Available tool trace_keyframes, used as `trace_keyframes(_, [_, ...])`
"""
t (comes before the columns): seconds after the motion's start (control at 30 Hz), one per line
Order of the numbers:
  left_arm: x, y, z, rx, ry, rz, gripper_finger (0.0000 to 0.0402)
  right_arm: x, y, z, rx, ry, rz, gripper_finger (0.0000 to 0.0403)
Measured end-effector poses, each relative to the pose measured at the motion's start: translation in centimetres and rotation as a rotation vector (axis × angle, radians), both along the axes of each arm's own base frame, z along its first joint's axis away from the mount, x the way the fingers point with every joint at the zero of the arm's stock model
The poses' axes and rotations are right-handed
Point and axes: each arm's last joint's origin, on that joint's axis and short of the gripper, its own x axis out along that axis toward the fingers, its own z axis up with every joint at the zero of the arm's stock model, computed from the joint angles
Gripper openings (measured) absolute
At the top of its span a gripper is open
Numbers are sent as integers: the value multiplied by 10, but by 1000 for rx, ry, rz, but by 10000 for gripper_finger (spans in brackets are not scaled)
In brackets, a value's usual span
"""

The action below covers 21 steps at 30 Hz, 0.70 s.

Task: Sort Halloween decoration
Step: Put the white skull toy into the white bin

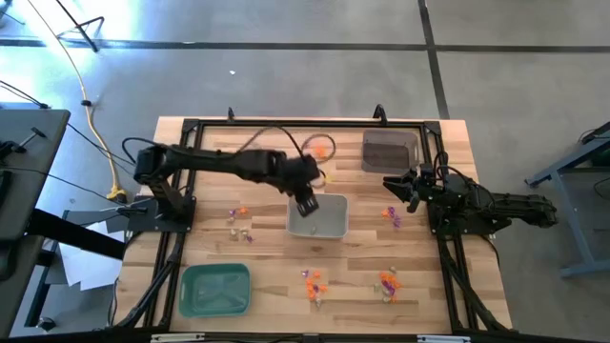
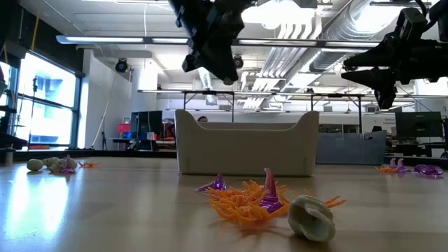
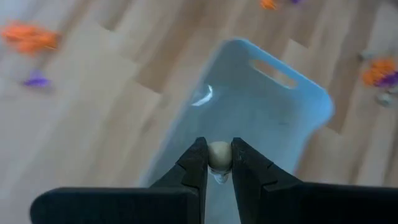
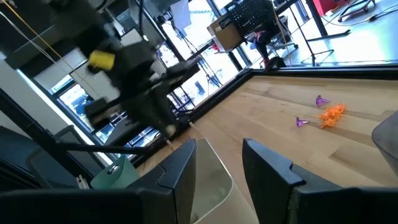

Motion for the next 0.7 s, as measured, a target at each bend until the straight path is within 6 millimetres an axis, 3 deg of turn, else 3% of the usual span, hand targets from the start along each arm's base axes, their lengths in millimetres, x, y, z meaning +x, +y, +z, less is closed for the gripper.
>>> trace_keyframes(0.17, [13,-27,-8,-46,7,-1,35,0,0,0,0,0,0,126])
trace_keyframes(0.33, [20,-40,-20,-102,33,61,40,0,0,0,0,0,0,126])
trace_keyframes(0.7, [22,-44,-23,-144,28,121,133,0,0,0,0,0,0,126])
